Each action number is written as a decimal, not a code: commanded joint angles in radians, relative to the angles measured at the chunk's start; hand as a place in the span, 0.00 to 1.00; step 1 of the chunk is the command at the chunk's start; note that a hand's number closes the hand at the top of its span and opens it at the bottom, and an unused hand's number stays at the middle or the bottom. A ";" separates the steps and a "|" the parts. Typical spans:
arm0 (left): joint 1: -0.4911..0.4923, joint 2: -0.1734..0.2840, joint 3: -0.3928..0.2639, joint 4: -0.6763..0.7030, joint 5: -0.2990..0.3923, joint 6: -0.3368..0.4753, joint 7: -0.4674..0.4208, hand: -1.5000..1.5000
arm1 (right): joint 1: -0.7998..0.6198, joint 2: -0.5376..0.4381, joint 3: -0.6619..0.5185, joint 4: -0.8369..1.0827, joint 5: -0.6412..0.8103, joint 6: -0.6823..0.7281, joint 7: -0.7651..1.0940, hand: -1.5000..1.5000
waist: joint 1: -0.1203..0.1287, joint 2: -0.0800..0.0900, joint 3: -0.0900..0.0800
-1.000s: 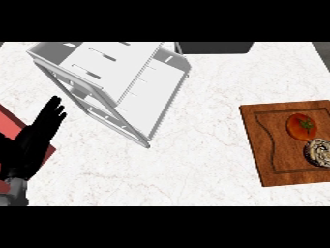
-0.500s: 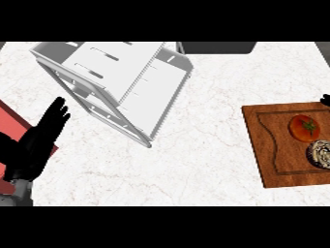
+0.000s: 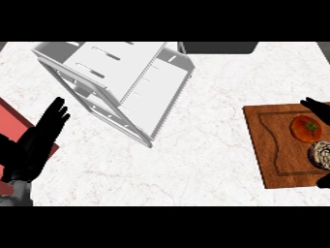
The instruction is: Pick the tomato from the cutting board and place it in the tiered basket
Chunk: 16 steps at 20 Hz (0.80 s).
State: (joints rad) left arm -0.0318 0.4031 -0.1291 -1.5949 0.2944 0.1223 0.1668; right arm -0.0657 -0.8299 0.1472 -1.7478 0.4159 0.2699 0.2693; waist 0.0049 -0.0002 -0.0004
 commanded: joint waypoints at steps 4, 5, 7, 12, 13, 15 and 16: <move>-0.004 -0.036 0.045 0.020 -0.025 -0.046 -0.002 0.50 | -0.044 0.129 0.004 0.208 0.173 -0.047 -0.094 0.00 | -0.001 0.001 0.000; -0.061 -0.033 0.053 0.085 -0.025 -0.068 -0.001 0.50 | -0.092 0.146 0.007 0.268 0.187 -0.054 -0.116 0.00 | -0.001 0.002 0.000; -0.057 -0.045 0.046 0.016 -0.043 -0.042 0.059 0.50 | -0.049 0.154 -0.008 0.303 0.234 -0.104 -0.177 0.00 | -0.002 0.001 0.001; -0.053 -0.100 0.040 0.057 -0.097 -0.041 0.002 0.50 | -0.140 0.169 -0.056 0.416 0.309 -0.134 -0.227 0.00 | -0.002 0.001 0.001; -0.083 -0.060 0.087 0.060 -0.061 -0.070 0.030 0.50 | -0.188 0.222 -0.039 0.491 0.338 -0.190 -0.232 0.00 | 0.002 0.002 0.001; 0.042 -0.082 0.083 -0.007 -0.077 -0.089 -0.001 0.50 | -0.104 0.230 -0.057 0.432 0.367 -0.199 -0.247 0.00 | -0.001 0.000 0.000; -0.022 -0.089 0.107 0.110 -0.075 -0.127 -0.061 0.50 | -0.104 0.225 -0.058 0.419 0.389 -0.191 -0.244 0.00 | -0.005 0.000 0.000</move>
State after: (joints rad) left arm -0.0530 0.3311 -0.0528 -1.5501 0.2286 0.0418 0.1617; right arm -0.1791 -0.6246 0.1113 -1.3504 0.7475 0.1030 0.0578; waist 0.0038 0.0006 0.0003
